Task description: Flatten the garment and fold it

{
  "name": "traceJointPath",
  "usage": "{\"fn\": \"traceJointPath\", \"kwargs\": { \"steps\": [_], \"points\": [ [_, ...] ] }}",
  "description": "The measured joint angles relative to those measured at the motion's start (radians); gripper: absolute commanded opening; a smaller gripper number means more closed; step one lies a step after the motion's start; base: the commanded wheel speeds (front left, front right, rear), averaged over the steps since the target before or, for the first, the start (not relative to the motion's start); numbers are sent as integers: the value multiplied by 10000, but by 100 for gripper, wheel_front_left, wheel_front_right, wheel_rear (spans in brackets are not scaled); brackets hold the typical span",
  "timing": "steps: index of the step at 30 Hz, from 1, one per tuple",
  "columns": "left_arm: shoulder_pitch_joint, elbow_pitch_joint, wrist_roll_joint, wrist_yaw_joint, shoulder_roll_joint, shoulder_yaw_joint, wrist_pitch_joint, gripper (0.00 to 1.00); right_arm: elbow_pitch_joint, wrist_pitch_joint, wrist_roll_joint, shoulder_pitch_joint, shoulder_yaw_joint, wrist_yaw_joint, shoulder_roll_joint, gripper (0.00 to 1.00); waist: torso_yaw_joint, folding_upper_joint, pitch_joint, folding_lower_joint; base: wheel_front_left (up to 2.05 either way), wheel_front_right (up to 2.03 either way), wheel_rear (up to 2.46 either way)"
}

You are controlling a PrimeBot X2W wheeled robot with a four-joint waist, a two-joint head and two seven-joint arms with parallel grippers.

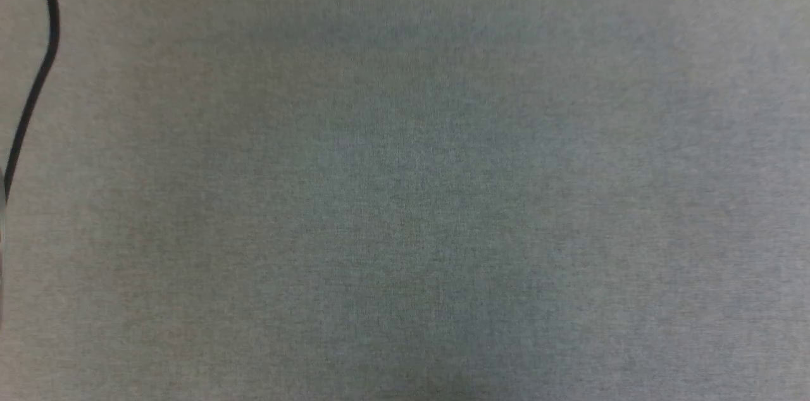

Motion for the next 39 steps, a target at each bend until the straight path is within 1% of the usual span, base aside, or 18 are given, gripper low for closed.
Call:
{"fn": "traceJointPath", "kwargs": {
  "steps": [2,5,8,13,17,20,21,24,26,30,33,34,36,39],
  "points": [
    [-41,249,-10,77,-40,33,-313,0,330,-357,-10,-109,65,0,-35,0,7,0,287,0,0,0,0],
    [65,600,-81,90,-117,42,-675,0,721,-602,73,-101,199,0,-209,0,25,0,658,1,0,0,0],
    [482,882,-224,38,-222,21,-1016,0,867,-771,508,195,566,0,-481,0,52,0,962,1,0,0,0],
    [1713,1047,-640,-198,-295,-21,-1515,0,779,-1104,1866,1749,1116,0,-878,0,131,0,1162,1,0,0,0],
    [2960,665,-872,-311,-221,4,-1939,0,247,-1448,3003,3251,1668,0,-1166,0,170,0,944,0,0,0,0],
    [4521,-65,-1292,-284,-111,174,-2245,0,-420,-1793,3958,4801,1983,0,-1369,0,180,0,597,0,0,0,0],
    [5049,-347,-1448,-232,-105,261,-2290,0,-617,-1921,4117,5282,2067,0,-1417,0,183,0,487,-1,0,0,0],
    [7265,-1513,-1977,33,-90,437,-2362,0,-1241,-2343,4429,7157,2470,0,-1732,0,197,0,47,-2,0,0,0],
    [9019,-2376,-2301,311,-81,529,-2278,0,-1685,-2675,4556,8558,2673,0,-1964,0,219,0,-305,-2,0,0,0],
    [12202,-3824,-3016,848,-117,604,-1820,0,-2272,-3419,4497,10901,2922,0,-2245,0,279,0,-1024,-3,0,0,0],
    [14072,-4552,-3413,1193,-121,591,-1392,0,-2449,-3731,4312,12355,2993,4,-2343,0,331,0,-1567,-3,0,0,0],
    [14542,-4732,-3588,1290,-128,594,-1244,0,-2479,-3768,4261,12730,3009,4,-2353,0,347,0,-1722,-3,0,0,0],
    [15656,-5104,-4073,1463,-115,573,-606,0,-2545,-3756,4268,13623,2951,4,-2286,0,385,0,-2109,-3,0,0,0],
    [16852,-5563,-4577,1691,-23,476,282,0,-2642,-3430,4075,14761,2987,4,-2341,0,442,0,-2615,-3,0,0,0]
  ]
}}
